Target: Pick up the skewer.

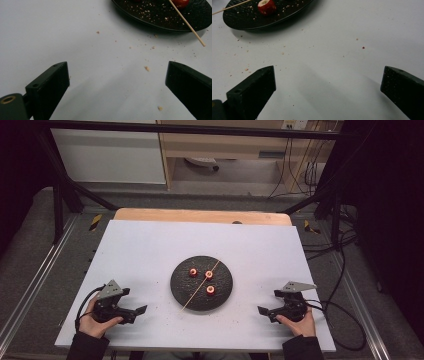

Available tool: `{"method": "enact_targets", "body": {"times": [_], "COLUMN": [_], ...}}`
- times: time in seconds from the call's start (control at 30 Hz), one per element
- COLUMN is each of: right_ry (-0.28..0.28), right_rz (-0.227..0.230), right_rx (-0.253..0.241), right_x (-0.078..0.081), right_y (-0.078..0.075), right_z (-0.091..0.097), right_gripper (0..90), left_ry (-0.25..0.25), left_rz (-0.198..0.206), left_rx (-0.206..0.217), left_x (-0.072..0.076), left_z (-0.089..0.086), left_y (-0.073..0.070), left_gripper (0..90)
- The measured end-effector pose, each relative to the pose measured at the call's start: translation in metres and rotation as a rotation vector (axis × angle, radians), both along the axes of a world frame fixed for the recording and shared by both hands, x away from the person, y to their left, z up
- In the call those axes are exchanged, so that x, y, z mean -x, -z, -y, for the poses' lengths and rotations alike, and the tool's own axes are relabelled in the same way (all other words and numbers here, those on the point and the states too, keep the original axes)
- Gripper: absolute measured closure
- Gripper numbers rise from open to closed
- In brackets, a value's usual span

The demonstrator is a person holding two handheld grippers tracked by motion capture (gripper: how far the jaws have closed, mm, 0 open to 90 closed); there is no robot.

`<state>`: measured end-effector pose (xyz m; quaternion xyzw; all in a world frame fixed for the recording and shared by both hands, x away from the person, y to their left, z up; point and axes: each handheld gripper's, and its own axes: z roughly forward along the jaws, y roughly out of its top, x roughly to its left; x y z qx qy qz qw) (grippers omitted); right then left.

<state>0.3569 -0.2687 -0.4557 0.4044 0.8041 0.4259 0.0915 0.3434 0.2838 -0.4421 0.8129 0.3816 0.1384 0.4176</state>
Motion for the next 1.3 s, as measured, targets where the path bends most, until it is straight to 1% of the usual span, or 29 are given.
{"method": "enact_targets", "body": {"times": [0.07, 0.13, 0.17, 0.3, 0.37, 0.67, 0.77, 0.8, 0.87, 0.9, 0.93, 0.97, 1.0, 1.03, 1.07, 1.1, 1.2, 1.3], "right_ry": [0.000, -0.004, -0.003, 0.001, 0.003, -0.007, -0.007, -0.005, -0.004, -0.004, -0.005, -0.005, -0.005, -0.007, -0.007, -0.007, -0.007, -0.007], "right_rz": [0.001, 0.005, -0.001, 0.002, 0.003, 0.002, 0.003, 0.009, 0.006, 0.009, 0.010, 0.009, 0.009, 0.009, 0.010, 0.008, 0.011, 0.008], "right_rx": [-0.008, -0.004, -0.006, -0.010, -0.015, -0.005, -0.001, -0.004, -0.007, -0.009, -0.010, -0.008, -0.008, -0.004, -0.003, -0.004, 0.000, -0.001], "right_x": [0.000, 0.000, 0.001, 0.000, 0.000, 0.000, 0.000, 0.000, 0.001, 0.001, 0.001, 0.001, 0.001, 0.000, 0.001, 0.001, 0.001, 0.001], "right_y": [0.000, 0.000, 0.000, -0.001, -0.001, 0.000, 0.000, 0.000, -0.001, -0.001, -0.001, -0.001, -0.001, -0.001, -0.001, -0.001, -0.002, -0.002], "right_z": [0.000, 0.000, 0.000, 0.000, 0.000, -0.003, -0.003, -0.002, -0.002, -0.002, -0.002, -0.002, -0.002, -0.002, -0.002, -0.002, -0.002, -0.004], "right_gripper": [0.6, 0.6, 0.6, 0.6, 0.6, 0.6, 0.6, 0.6, 0.6, 0.6, 0.6, 0.6, 0.6, 0.6, 0.6, 0.6, 0.6, 0.6], "left_ry": [-0.005, -0.005, -0.001, 0.015, 0.013, 0.014, 0.017, 0.017, 0.019, 0.022, 0.022, 0.027, 0.027, 0.032, 0.032, 0.036, 0.036, 0.040], "left_rz": [0.000, -0.002, -0.004, -0.009, -0.011, -0.014, -0.020, -0.022, -0.024, -0.025, -0.025, -0.023, -0.023, -0.024, -0.024, -0.023, -0.024, -0.025], "left_rx": [0.001, 0.001, -0.002, -0.006, -0.002, -0.002, -0.009, -0.009, -0.009, -0.014, -0.014, -0.021, -0.021, -0.023, -0.023, -0.026, -0.029, -0.042], "left_x": [0.000, 0.000, 0.000, 0.001, 0.001, 0.002, 0.001, 0.001, 0.000, 0.000, 0.000, -0.001, -0.001, -0.001, -0.001, -0.002, -0.002, -0.004], "left_z": [0.000, 0.001, 0.002, 0.007, 0.009, 0.017, 0.021, 0.023, 0.027, 0.031, 0.031, 0.036, 0.036, 0.042, 0.042, 0.047, 0.052, 0.062], "left_y": [0.000, 0.000, 0.000, 0.000, -0.001, -0.006, -0.007, -0.008, -0.009, -0.011, -0.011, -0.013, -0.013, -0.015, -0.015, -0.017, -0.018, -0.021], "left_gripper": [5.6, 5.8, 5.8, 5.9, 5.9, 6.4, 6.6, 6.7, 7.0, 7.3, 7.5, 7.5, 7.6, 7.8, 8.0, 8.2, 8.5, 8.6]}}
